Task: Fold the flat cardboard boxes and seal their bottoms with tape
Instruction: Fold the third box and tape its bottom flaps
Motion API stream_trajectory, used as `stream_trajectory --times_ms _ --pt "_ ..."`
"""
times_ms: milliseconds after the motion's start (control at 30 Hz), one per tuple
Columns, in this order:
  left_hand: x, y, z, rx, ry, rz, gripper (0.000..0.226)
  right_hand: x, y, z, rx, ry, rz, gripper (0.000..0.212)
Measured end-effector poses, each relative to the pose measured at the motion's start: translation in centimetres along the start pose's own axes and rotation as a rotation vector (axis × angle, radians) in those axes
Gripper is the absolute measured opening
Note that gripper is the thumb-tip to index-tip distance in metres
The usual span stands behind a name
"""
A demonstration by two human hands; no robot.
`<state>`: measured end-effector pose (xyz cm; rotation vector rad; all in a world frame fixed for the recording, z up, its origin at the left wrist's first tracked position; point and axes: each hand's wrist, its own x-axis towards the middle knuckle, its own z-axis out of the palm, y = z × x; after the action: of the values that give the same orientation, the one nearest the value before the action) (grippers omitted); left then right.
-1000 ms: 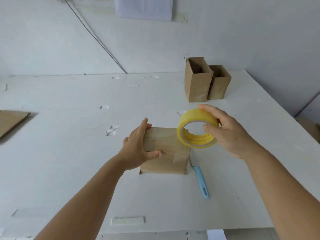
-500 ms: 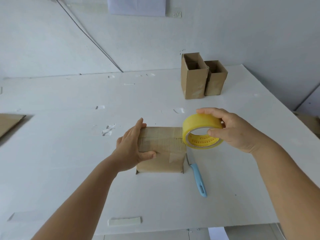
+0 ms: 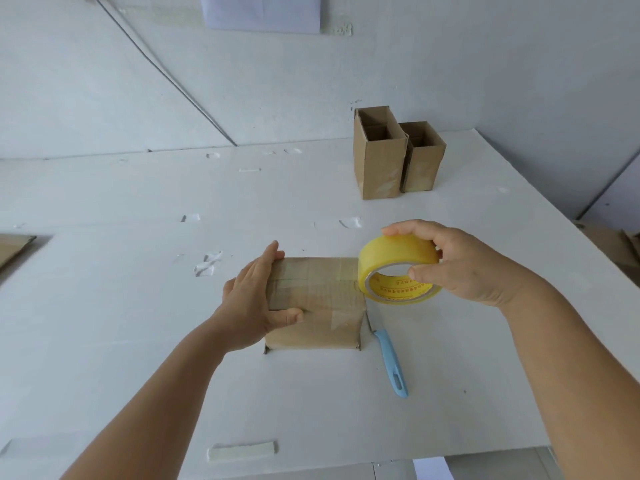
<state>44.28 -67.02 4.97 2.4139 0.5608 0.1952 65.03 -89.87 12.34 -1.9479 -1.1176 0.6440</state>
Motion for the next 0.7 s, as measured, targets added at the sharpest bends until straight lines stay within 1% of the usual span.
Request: stream_trajectory --times_ms 67,167,233,567,700 --pt "-0.1 0.0 -0.1 0.001 -0.002 -0.001 0.123 0.0 0.0 -0.1 -0.033 -0.009 0.002 0.059" --pt "-0.1 -0.1 -0.1 0.011 -0.005 -0.005 0.122 -0.2 0.4 -0.5 -0.155 -0.033 0.042 0.058" --pt "0.0 -0.1 -0.1 0.011 -0.005 -0.004 0.122 -0.3 0.8 -0.7 -0.181 -0.039 0.064 0.058" --pt "-0.1 -0.3 0.1 0.026 -0.005 0.009 0.122 -0.5 3.4 0.6 -0.132 -0.077 0.121 0.057" --pt "-0.3 0.1 -0.1 0.120 -0.042 0.009 0.121 -0.6 5.2 1.8 -0.046 -0.089 0.136 0.059"
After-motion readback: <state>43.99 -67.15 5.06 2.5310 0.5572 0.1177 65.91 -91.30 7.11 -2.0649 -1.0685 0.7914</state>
